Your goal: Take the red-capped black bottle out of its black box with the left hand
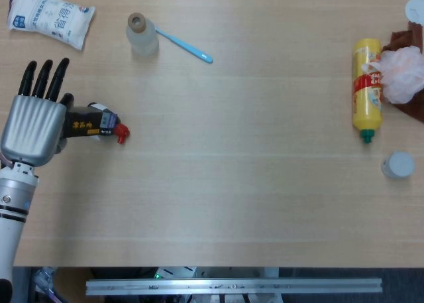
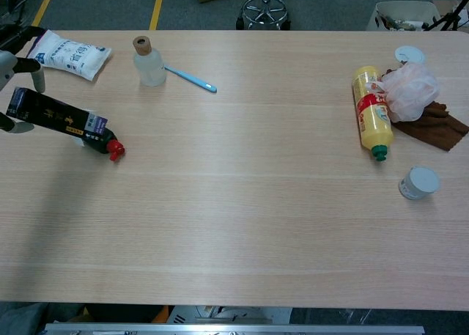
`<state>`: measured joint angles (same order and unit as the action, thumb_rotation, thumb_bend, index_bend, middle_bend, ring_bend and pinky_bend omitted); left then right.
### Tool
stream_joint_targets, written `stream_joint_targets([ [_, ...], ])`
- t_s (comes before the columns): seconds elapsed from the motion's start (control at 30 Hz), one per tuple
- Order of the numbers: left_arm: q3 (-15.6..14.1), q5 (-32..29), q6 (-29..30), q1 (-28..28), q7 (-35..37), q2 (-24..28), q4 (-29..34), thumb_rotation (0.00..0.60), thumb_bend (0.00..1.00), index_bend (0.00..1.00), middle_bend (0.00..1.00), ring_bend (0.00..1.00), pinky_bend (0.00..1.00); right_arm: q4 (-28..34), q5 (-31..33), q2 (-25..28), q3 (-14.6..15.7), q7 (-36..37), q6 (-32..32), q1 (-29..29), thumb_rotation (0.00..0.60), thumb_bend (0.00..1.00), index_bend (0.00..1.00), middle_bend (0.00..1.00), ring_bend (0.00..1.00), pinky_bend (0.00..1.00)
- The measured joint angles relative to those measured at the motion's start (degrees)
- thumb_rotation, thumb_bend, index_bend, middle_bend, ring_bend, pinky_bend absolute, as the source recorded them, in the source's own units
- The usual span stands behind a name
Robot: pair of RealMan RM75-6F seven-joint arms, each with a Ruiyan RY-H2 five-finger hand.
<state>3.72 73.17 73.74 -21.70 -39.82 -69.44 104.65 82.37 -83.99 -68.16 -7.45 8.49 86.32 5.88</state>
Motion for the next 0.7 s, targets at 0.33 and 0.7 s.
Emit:
stream_joint_targets([
  [0.33, 0.1, -4.7, -4.3, -0.1, 7.9, 1.5, 1.4, 0.600, 0.02, 0.03, 0.00, 0.00, 0.07, 0.1, 0.0, 0.0, 0.1, -0.1, -0.1, 0.1, 0.600, 0.08, 0.17, 0.16, 0.09, 0.23],
  [0.7, 1.6, -3.9, -3.5, 0.8, 20.0, 1.4, 1.4, 0.600, 0.03, 0.11, 0.01, 0.05, 0.17, 0.9, -1.1, 0.1, 0.3, -0.1, 0.3, 0.2, 0.600, 0.08, 0.17, 0.16, 0.08, 0.23],
])
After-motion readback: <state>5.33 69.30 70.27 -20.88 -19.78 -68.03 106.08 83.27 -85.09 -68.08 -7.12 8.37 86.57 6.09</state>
